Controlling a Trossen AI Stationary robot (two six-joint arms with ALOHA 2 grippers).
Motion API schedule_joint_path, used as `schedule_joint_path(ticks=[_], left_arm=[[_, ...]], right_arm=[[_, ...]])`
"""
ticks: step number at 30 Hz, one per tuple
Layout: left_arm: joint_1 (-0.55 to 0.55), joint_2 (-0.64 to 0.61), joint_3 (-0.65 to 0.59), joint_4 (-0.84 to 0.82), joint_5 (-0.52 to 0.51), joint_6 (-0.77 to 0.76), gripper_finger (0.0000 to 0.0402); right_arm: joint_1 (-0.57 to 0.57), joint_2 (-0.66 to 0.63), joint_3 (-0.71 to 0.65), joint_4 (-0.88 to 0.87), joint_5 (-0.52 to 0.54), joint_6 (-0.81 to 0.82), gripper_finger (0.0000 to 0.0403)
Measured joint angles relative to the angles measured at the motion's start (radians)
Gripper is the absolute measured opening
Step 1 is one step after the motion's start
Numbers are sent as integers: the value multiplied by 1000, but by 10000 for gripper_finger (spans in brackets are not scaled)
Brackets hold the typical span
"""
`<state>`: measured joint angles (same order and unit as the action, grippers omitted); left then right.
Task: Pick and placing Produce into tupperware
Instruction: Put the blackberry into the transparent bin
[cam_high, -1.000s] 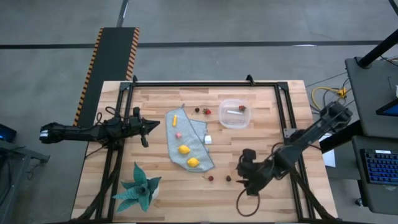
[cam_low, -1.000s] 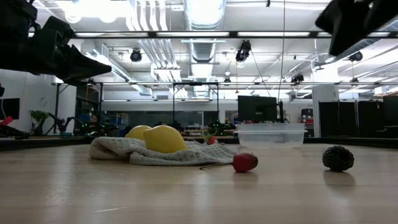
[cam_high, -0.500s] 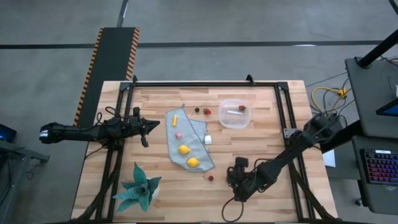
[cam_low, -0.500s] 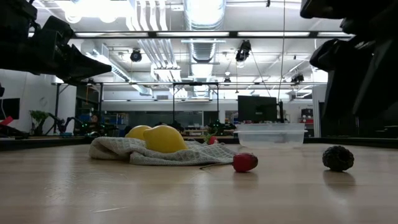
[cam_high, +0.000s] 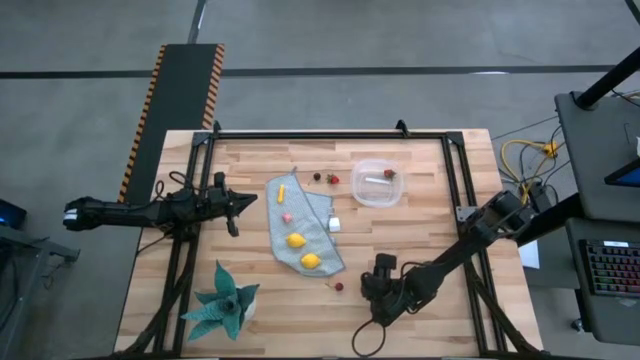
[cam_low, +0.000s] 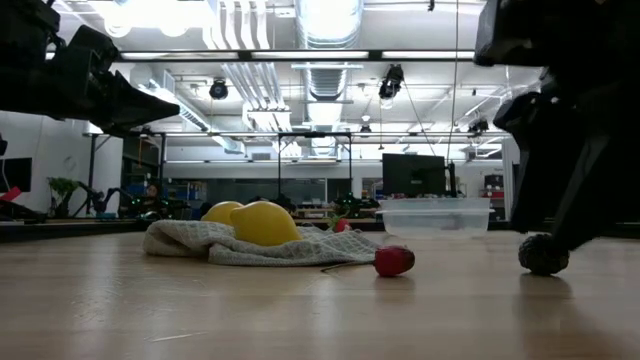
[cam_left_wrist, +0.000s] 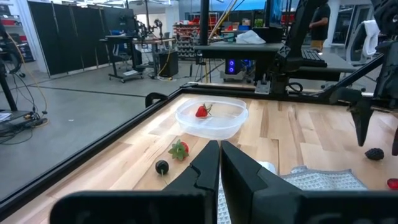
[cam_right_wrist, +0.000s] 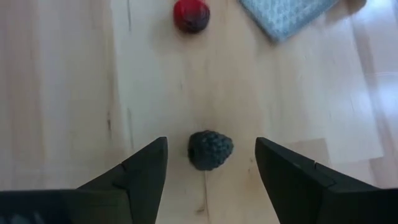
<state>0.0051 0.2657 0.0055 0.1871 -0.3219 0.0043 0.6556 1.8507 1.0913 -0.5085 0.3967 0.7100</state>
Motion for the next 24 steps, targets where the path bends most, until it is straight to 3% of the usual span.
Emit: schedule_joint_path(ticks=[24], left_arm=[[0, 0, 0, 6, 0, -1, 0]], right_arm=[[-8, 36, -8, 12, -2, 11, 222]])
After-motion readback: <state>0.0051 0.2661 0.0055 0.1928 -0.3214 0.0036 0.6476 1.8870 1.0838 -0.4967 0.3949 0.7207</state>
